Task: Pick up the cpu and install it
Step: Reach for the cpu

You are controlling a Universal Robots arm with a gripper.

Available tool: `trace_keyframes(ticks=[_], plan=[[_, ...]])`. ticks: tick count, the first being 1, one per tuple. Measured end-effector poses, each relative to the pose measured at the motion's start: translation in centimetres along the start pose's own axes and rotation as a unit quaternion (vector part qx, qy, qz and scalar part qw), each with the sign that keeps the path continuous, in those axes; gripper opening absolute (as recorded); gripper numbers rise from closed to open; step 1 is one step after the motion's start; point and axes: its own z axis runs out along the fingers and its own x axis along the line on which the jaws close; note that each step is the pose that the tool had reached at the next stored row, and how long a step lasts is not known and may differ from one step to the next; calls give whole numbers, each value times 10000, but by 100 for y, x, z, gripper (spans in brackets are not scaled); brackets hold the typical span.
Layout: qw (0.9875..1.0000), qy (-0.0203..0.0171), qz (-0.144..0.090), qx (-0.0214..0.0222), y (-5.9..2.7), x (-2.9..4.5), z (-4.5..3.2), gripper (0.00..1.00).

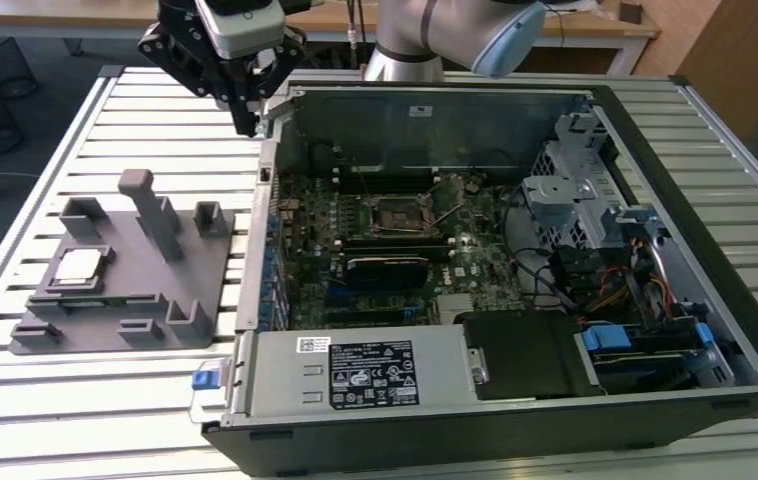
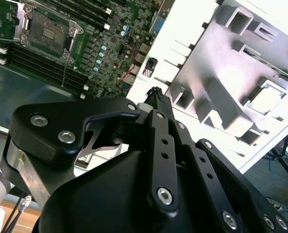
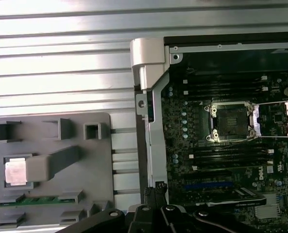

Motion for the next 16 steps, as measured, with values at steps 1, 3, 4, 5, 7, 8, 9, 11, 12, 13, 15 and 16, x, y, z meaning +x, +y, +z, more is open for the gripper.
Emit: trace_keyframes(ticks=[1,3,4,5,7,8,9,11,12,13,15,16], plan=[[10000,0,0,0,-1,10,0,11],[10000,0,0,0,-2,31,1,11],[10000,0,0,0,-3,41,1,11],[10000,0,0,0,-4,52,1,11],[10000,0,0,0,-6,75,1,11],[10000,0,0,0,-7,88,1,11],[10000,0,0,0,-8,100,2,11],[10000,0,0,0,-10,127,2,11],[10000,0,0,0,-11,140,2,11],[10000,0,0,0,-12,152,2,11],[10000,0,0,0,-13,175,3,11],[10000,0,0,0,-14,187,4,11]])
